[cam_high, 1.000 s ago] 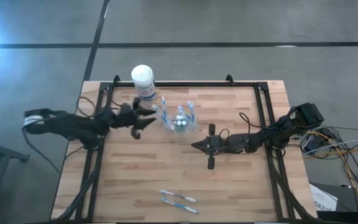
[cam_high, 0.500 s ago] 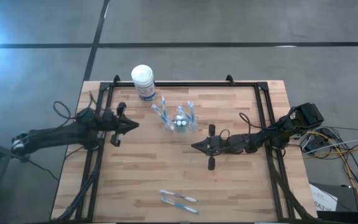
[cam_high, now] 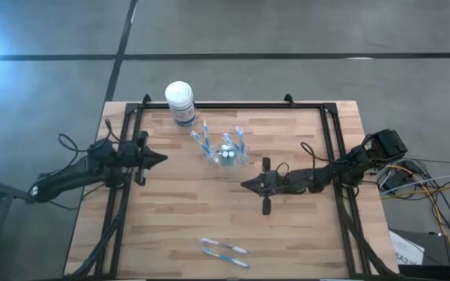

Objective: Pick & Place toothbrushing station
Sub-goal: Put the violet toothbrush in the transparent organizer

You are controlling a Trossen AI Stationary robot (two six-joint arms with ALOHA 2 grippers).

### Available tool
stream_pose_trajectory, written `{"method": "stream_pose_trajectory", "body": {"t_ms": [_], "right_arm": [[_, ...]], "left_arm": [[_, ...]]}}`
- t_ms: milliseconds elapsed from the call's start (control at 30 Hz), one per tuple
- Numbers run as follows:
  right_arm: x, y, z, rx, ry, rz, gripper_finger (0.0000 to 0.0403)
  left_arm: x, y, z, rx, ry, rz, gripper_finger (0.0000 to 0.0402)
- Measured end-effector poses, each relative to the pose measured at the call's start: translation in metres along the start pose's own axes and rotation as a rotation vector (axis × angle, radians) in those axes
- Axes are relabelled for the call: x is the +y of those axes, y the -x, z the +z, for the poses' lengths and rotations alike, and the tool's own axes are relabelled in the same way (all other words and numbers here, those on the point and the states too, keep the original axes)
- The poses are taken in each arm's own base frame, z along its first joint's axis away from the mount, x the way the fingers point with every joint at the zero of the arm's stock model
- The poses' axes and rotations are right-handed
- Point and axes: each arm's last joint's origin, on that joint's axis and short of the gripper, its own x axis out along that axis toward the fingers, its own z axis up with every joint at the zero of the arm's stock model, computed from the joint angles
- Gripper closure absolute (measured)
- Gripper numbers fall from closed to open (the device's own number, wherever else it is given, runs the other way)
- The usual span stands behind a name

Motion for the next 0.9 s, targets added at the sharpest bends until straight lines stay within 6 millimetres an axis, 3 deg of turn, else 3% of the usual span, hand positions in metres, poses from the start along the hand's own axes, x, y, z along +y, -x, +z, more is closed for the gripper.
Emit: {"method": "stream_pose_trajectory", "body": {"t_ms": [367, 667, 900], "right_arm": [[0.017, -0.014, 0.011, 0.083, -0.016, 0.103, 0.0394], [0.056, -0.041, 0.039, 0.558, -0.066, 0.05, 0.0394], [0.085, -0.069, 0.049, 0.758, -0.157, 0.034, 0.0394]], "left_arm": [[0.0, -0.002, -0.007, 0.022, 0.01, -0.003, 0.0396], [0.001, -0.002, -0.007, 0.025, 0.033, -0.001, 0.0393], [0.001, -0.002, -0.008, 0.028, 0.07, 0.0, 0.0389]]}}
